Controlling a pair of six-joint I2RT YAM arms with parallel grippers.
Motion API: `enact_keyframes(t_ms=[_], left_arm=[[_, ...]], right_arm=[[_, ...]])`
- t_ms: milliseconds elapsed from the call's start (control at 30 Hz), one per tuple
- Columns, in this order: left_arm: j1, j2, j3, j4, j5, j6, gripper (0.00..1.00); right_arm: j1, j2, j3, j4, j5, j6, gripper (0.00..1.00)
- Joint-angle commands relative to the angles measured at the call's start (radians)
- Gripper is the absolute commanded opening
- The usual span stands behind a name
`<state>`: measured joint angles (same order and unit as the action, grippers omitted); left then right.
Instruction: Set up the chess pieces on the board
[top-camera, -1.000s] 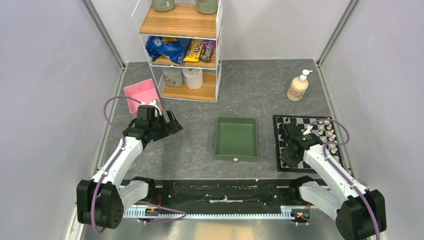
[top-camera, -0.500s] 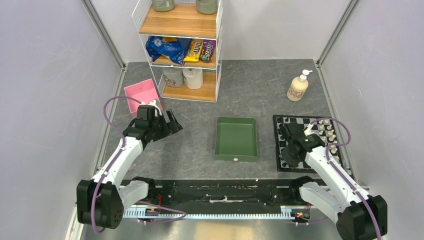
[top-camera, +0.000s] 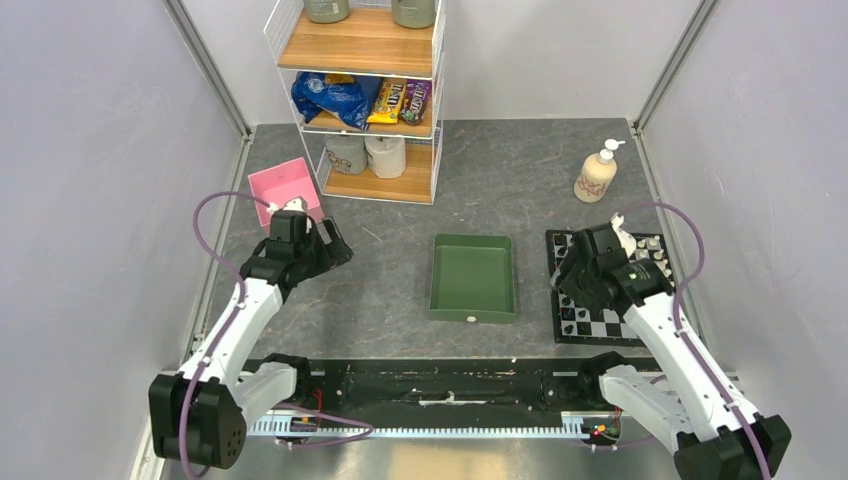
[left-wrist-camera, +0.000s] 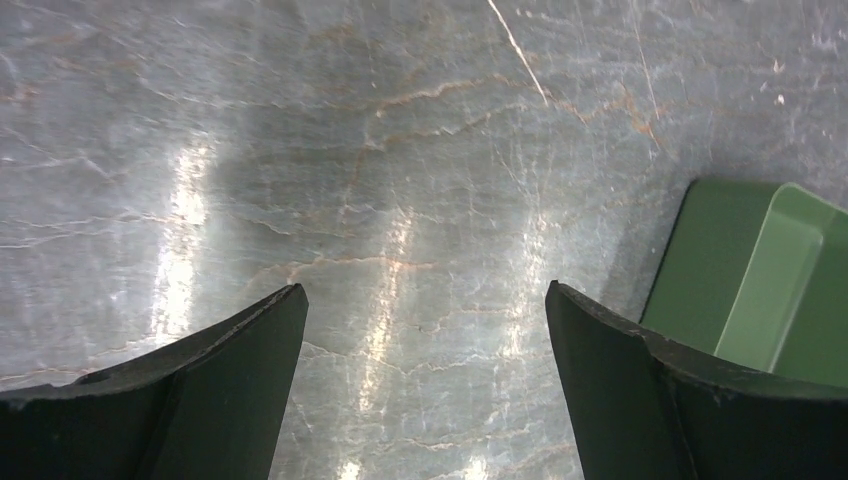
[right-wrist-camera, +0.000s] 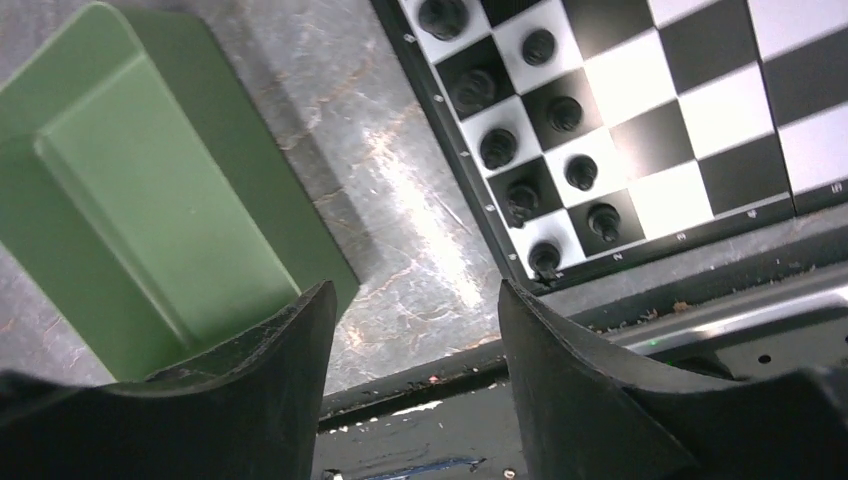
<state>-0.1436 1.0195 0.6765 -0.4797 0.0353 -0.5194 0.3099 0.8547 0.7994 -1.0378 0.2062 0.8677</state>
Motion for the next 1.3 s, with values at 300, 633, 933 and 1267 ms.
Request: enact_keyframes(t_ms=[300,633,933,1267], left_arm=[[-0.001,0.126,0.181,-0.17,-0.224,-0.028,0.97],[-0.001,0.017,0.154,-0.163,-0.308,-0.039,0.96],[-0.001,-0.135,0.105,-0.139,-0.46,-0.062,0.96],[-0.001,-0.261,0.033,-0.065,-0.509,-0.08,0.96]], right_arm=[[-0.003,0.196,0.198,0.162,-0.037,-0.247,0.85],[-0.004,0.312,0.305,0.147,0.106,-0.301,0.91],[-0.004,0.346,0.335,0.186,0.158,-0.33,0.92],[-0.004,0.394,0.343,0.247,-0.171,-0.404,0.91]])
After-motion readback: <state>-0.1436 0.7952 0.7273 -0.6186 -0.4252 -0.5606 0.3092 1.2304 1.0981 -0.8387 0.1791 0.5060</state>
